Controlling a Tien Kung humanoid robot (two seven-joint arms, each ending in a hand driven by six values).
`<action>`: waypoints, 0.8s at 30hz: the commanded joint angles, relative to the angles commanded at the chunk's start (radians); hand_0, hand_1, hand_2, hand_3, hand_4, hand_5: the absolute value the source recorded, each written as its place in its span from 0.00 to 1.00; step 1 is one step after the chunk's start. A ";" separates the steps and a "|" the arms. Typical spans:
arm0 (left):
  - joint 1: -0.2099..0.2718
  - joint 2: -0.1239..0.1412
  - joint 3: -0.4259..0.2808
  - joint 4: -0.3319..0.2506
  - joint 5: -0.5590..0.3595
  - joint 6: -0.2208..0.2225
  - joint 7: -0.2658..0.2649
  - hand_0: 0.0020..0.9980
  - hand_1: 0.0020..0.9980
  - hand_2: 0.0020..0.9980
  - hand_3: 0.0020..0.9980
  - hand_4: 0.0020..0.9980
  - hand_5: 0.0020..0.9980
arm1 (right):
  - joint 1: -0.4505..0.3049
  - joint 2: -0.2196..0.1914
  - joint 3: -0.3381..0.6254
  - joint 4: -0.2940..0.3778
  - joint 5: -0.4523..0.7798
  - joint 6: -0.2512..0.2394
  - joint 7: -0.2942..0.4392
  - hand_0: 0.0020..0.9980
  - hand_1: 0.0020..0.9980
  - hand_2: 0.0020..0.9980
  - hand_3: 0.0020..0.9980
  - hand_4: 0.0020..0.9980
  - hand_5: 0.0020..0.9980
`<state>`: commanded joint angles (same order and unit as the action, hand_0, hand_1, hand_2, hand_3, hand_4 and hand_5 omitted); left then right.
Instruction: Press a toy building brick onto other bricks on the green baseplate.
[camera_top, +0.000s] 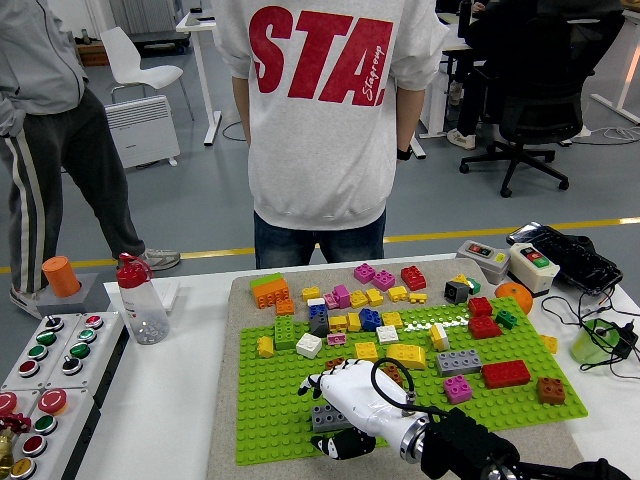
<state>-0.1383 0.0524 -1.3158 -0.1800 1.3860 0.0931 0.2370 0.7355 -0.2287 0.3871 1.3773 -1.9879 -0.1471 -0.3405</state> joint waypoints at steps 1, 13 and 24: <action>0.000 0.000 0.000 0.000 0.000 0.000 0.000 0.66 0.68 0.68 0.58 0.30 1.00 | 0.001 0.004 0.000 -0.007 0.000 0.000 0.000 0.75 0.70 0.66 0.72 0.76 0.30; 0.000 -0.001 -0.001 0.000 0.001 0.001 0.000 0.66 0.68 0.68 0.58 0.30 1.00 | 0.008 0.034 0.004 -0.084 -0.008 0.008 -0.003 0.75 0.70 0.66 0.72 0.75 0.28; 0.002 -0.002 -0.003 0.000 0.007 0.001 0.002 0.66 0.68 0.68 0.58 0.30 1.00 | 0.007 0.038 0.002 -0.120 -0.011 0.015 -0.004 0.75 0.69 0.65 0.71 0.74 0.27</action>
<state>-0.1367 0.0505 -1.3187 -0.1800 1.3931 0.0941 0.2390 0.7423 -0.1908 0.3893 1.2573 -1.9988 -0.1320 -0.3440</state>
